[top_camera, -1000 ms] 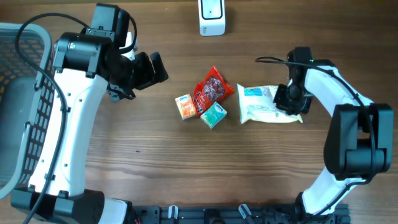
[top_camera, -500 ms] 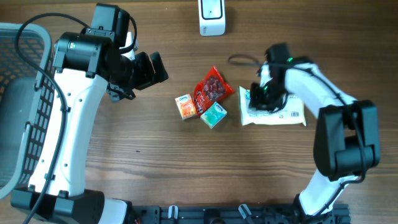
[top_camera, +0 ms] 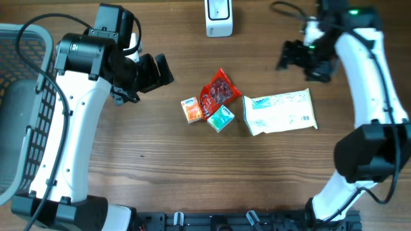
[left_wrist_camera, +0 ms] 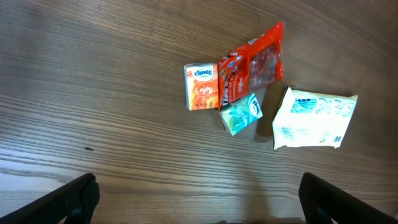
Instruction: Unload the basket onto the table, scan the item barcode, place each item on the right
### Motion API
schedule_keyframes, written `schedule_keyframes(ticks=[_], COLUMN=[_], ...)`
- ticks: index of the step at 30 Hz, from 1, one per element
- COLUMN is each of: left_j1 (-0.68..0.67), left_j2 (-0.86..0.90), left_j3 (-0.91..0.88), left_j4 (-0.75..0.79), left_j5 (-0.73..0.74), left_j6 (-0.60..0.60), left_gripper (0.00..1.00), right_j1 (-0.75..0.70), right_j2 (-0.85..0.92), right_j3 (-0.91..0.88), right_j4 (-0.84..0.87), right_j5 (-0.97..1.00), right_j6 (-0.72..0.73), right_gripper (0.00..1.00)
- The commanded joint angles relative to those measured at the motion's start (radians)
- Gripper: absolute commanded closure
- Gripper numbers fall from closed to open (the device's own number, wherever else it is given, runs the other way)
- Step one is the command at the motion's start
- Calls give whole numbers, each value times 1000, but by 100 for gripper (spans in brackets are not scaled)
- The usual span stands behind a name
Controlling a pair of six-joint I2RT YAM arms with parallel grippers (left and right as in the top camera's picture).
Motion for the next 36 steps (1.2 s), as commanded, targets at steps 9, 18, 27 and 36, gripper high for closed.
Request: schedule_keyframes(ticks=[9, 18, 27, 36], left_j1=[-3, -3, -3, -3], left_j2=[0, 0, 0, 0], left_j3=[0, 0, 0, 0], left_j4=[0, 0, 0, 0], left_j5=[8, 8, 8, 8], left_j6=[2, 2, 2, 2], left_gripper=[0, 0, 0, 0], right_j1=[-131, -132, -132, -152], right_j2=[-584, -595, -310, -233], right_j3=[-692, -1368, -1401, -1322], right_j4=[316, 1008, 1381, 1389], right_j5=[-152, -293, -249, -72], right_j6=[202, 589, 568, 515], right_gripper=[0, 0, 0, 32])
